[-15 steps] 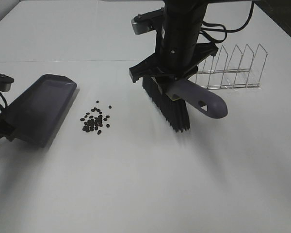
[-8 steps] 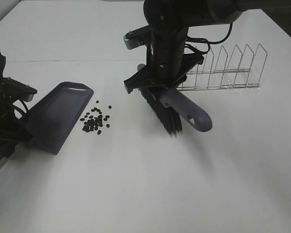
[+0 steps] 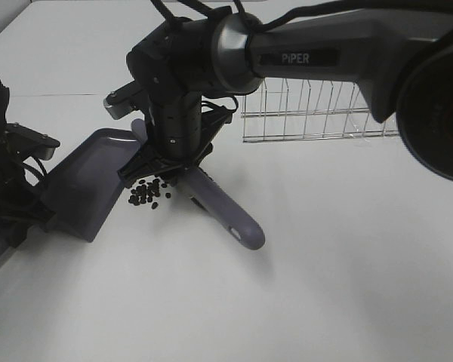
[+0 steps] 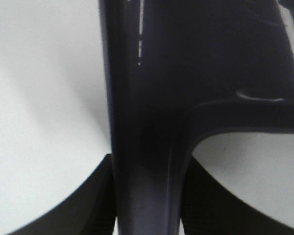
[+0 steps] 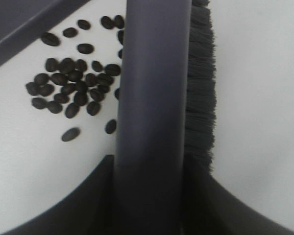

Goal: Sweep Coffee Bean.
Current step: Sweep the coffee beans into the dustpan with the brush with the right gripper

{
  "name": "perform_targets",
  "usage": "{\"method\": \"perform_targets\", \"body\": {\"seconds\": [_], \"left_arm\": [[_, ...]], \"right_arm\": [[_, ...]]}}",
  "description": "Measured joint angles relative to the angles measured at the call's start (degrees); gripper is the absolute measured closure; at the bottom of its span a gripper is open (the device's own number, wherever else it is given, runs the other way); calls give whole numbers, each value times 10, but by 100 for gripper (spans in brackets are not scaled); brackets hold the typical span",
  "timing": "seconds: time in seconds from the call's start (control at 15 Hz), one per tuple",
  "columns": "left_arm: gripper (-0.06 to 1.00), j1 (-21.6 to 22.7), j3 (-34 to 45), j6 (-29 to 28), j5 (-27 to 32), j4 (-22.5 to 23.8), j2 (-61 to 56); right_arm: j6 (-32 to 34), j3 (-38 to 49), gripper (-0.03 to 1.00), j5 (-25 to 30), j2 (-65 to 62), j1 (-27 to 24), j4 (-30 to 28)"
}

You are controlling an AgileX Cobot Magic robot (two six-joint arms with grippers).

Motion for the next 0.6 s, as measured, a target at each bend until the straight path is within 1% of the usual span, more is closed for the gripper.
{"method": "perform_targets", "body": {"seconds": [0.07,0.2,0.27,0.4,0.47,0.6], "left_arm": [[61,0,0,0,0,-2,0],[61,0,0,0,1,-9,0],[61,0,0,0,-3,-26,1],[61,0,0,0,-6,-45,6],[61,0,0,0,-7,-50,8],[61,0,-2,6,-5,-60,15]], "right_arm": [[-5,-5,60,0,5,0,13],[-24,-19,60,-7,14,0,62],[-27,-21,60,-32,17,-1,111],[-32,-21,60,-55,18,-1,162],[-35,-21,60,-61,19,-1,174],[-41,-21,60,-85,26,-1,218]]}}
